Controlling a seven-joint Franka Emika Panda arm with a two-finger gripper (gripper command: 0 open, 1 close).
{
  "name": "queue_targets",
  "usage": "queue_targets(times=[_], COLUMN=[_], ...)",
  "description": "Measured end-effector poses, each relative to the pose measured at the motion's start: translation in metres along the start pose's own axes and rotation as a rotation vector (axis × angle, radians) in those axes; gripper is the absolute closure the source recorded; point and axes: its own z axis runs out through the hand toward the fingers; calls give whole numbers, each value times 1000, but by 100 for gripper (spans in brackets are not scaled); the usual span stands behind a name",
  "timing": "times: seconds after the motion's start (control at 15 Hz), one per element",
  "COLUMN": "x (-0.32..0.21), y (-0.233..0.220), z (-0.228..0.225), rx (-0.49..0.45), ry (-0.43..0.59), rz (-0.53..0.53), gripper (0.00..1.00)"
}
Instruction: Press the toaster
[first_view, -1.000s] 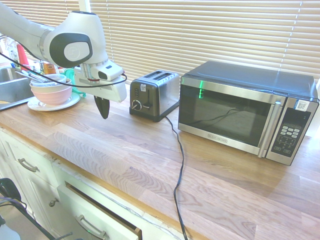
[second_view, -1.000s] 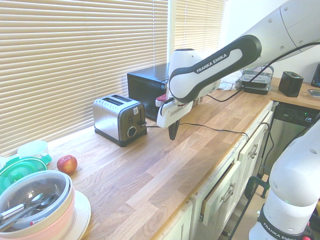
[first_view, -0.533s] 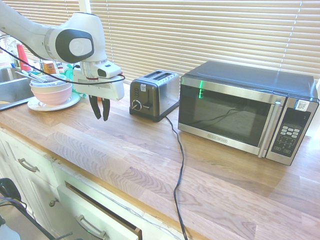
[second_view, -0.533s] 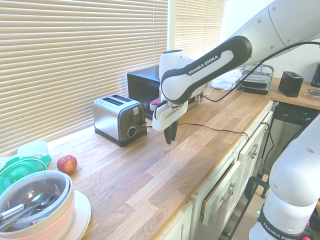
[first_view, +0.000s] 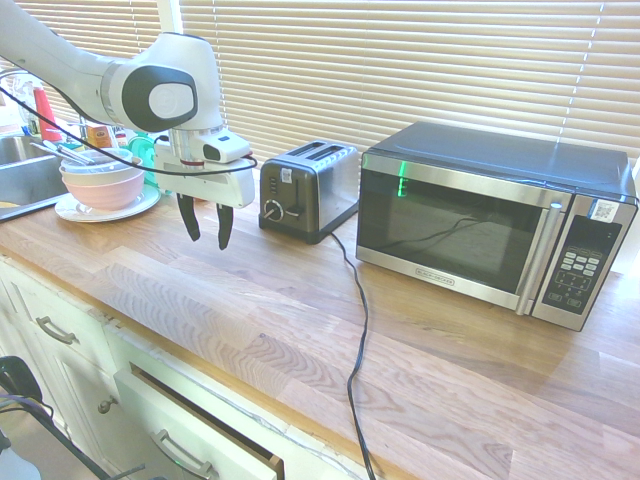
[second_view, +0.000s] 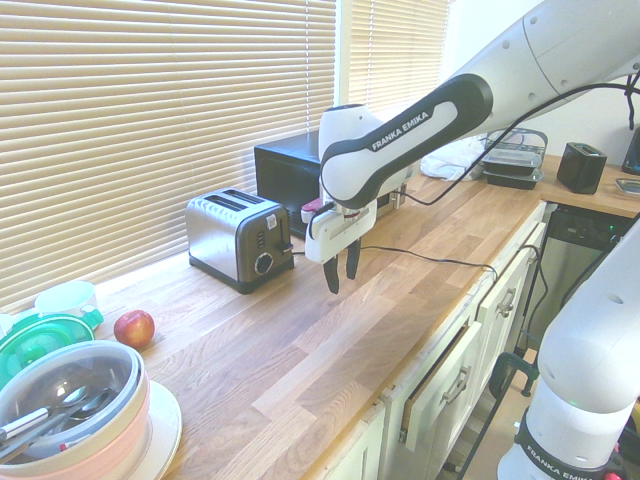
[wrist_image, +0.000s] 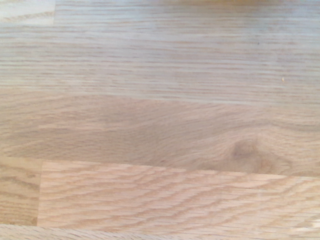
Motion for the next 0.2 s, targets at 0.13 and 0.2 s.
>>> queue_targets(times=[0.13, 0.2], x=[3, 4], y=[2, 2], z=[3, 4], rx=[-1, 0], ry=[-5, -6], rz=[4, 6], gripper=[0, 0])
